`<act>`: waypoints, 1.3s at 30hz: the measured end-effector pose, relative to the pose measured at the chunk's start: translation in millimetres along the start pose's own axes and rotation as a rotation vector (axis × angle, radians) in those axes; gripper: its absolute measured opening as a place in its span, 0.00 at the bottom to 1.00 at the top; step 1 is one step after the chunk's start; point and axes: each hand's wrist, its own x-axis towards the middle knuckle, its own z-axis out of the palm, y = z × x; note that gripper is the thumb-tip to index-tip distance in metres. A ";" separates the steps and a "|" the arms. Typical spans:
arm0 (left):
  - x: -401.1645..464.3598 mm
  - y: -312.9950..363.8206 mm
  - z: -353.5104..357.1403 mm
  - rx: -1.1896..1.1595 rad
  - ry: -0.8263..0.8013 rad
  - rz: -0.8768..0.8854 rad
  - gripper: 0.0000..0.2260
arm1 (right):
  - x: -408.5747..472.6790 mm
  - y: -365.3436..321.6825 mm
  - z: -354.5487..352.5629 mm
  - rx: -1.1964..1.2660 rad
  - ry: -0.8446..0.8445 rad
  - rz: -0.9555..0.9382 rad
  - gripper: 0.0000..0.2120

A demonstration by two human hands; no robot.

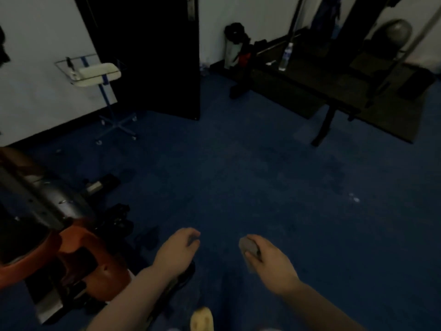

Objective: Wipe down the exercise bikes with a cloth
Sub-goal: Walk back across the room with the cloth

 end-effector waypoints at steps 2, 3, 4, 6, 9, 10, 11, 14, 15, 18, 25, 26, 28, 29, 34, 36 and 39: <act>21.6 11.3 -7.5 -0.010 0.017 -0.018 0.10 | 29.4 -5.2 -13.4 -0.005 -0.007 -0.024 0.19; 31.3 15.9 -9.6 -0.013 0.026 -0.021 0.10 | 44.4 -6.5 -20.0 -0.013 -0.018 -0.039 0.19; 41.2 19.8 -11.6 -0.018 0.033 -0.029 0.10 | 60.3 -7.8 -26.8 -0.017 -0.034 -0.051 0.19; 63.6 23.3 -15.3 -0.023 0.038 -0.064 0.10 | 96.1 -8.9 -39.9 -0.019 -0.068 -0.069 0.18; 101.3 25.9 -25.7 -0.025 0.067 -0.147 0.11 | 156.3 -8.6 -57.4 -0.045 -0.129 -0.118 0.18; 113.2 27.4 -29.3 -0.043 0.096 -0.172 0.11 | 176.8 -10.1 -63.7 -0.067 -0.157 -0.146 0.19; 123.7 29.9 -32.9 -0.065 0.136 -0.193 0.11 | 196.5 -12.6 -70.2 -0.095 -0.185 -0.177 0.20; 152.1 42.0 -46.6 -0.115 0.238 -0.259 0.09 | 251.7 -25.3 -86.2 -0.154 -0.269 -0.276 0.21; 161.4 46.2 -50.8 -0.133 0.264 -0.276 0.08 | 269.5 -30.2 -89.9 -0.159 -0.289 -0.311 0.21; 186.7 54.8 -61.8 -0.177 0.344 -0.326 0.09 | 322.9 -51.1 -95.5 -0.182 -0.354 -0.395 0.19; 200.0 23.4 -89.0 -0.337 0.501 -0.539 0.10 | 413.7 -132.2 -63.0 -0.239 -0.529 -0.562 0.17; 203.3 13.5 -98.0 -0.361 0.517 -0.572 0.10 | 426.0 -146.4 -55.6 -0.245 -0.557 -0.586 0.18; 213.8 -6.2 -121.8 -0.384 0.555 -0.606 0.08 | 450.4 -177.1 -42.4 -0.266 -0.578 -0.626 0.19; 219.9 -13.2 -136.0 -0.386 0.571 -0.608 0.07 | 461.6 -192.5 -37.8 -0.277 -0.583 -0.636 0.19; 252.7 -39.4 -220.0 -0.412 0.689 -0.592 0.08 | 514.1 -272.3 -18.2 -0.289 -0.603 -0.691 0.19; 265.8 -48.8 -256.6 -0.405 0.723 -0.579 0.11 | 532.9 -305.6 -9.8 -0.276 -0.602 -0.728 0.19; 283.3 -53.5 -302.9 -0.406 0.761 -0.572 0.12 | 558.6 -351.7 -3.5 -0.263 -0.585 -0.770 0.19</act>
